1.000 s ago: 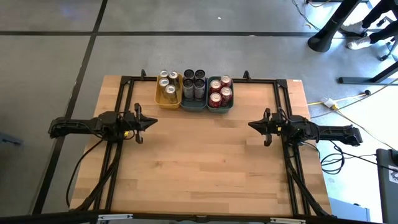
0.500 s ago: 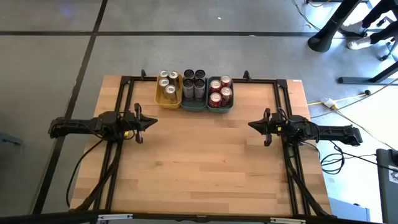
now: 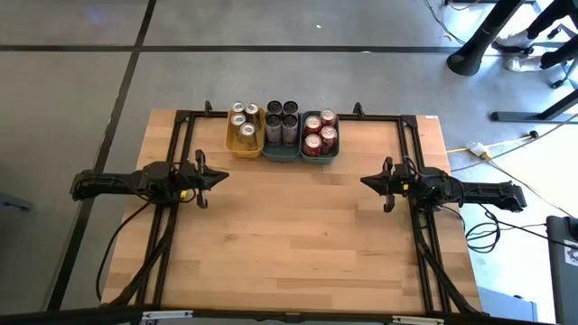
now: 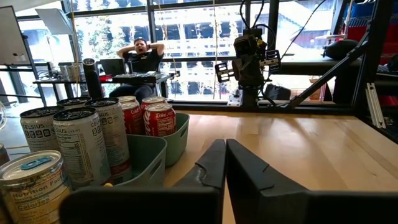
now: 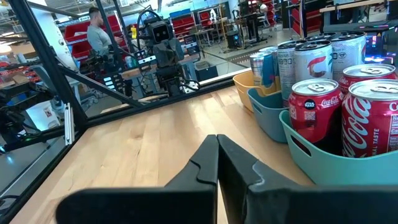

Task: Sort soda cans
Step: Return to Home Position

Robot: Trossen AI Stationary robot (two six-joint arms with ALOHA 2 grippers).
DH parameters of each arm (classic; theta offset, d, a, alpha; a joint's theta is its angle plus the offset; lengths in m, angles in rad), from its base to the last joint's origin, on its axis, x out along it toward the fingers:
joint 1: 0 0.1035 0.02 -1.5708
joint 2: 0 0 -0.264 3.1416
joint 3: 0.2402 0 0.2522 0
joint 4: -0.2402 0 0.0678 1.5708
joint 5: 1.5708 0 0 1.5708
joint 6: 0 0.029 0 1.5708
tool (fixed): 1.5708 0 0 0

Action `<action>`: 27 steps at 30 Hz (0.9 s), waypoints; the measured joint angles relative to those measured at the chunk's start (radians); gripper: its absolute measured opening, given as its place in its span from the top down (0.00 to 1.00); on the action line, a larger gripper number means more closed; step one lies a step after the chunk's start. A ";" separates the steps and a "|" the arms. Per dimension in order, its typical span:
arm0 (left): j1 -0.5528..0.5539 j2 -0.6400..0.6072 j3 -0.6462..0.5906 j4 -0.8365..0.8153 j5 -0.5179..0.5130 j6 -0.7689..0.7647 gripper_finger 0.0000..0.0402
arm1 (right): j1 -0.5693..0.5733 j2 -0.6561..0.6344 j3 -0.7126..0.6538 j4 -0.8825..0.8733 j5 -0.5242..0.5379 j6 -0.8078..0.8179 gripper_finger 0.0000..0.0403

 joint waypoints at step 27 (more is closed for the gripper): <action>0.000 0.000 0.000 0.000 0.000 0.000 0.98 | 0.000 0.000 0.000 0.000 0.000 0.000 0.99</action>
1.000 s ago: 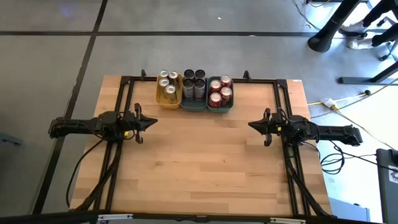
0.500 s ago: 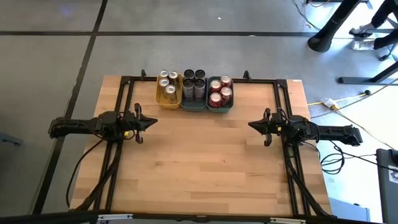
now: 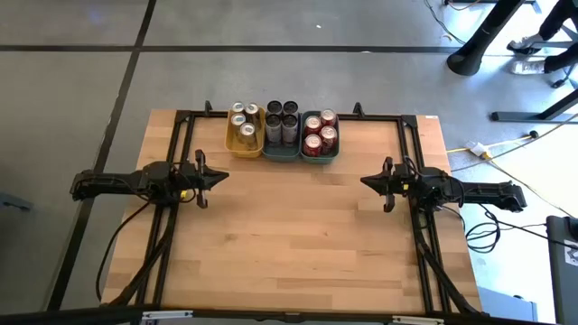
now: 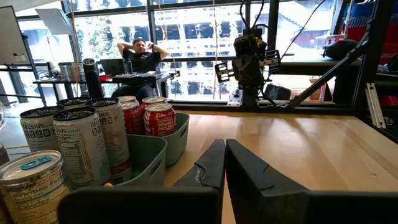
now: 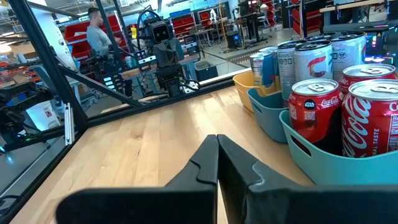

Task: Sort soda cans
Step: Return to Home Position

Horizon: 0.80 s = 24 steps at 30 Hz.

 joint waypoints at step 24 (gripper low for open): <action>0.000 0.000 0.000 0.000 0.000 0.000 0.99 | 0.000 0.000 0.000 0.000 0.000 0.000 0.99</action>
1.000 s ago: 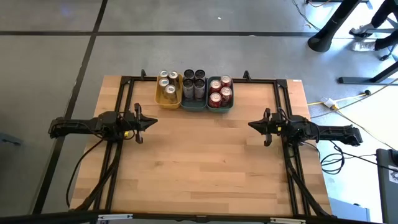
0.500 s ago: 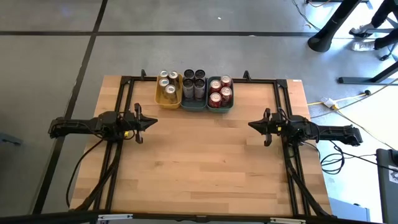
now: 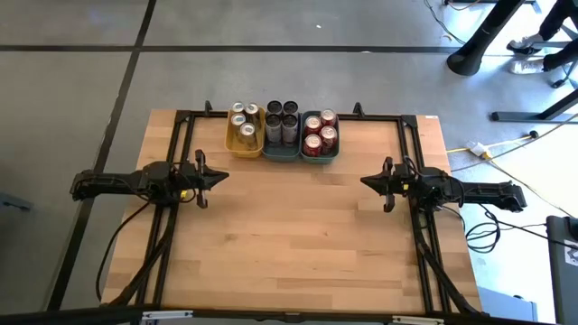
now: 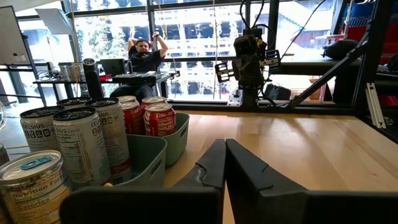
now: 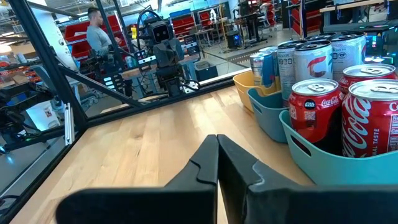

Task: Sort soda cans
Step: Return to Home Position

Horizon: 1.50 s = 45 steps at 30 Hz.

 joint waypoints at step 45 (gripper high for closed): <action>0.000 0.000 0.000 0.000 0.000 0.000 1.00 | 0.000 0.000 0.000 0.000 0.000 0.000 0.99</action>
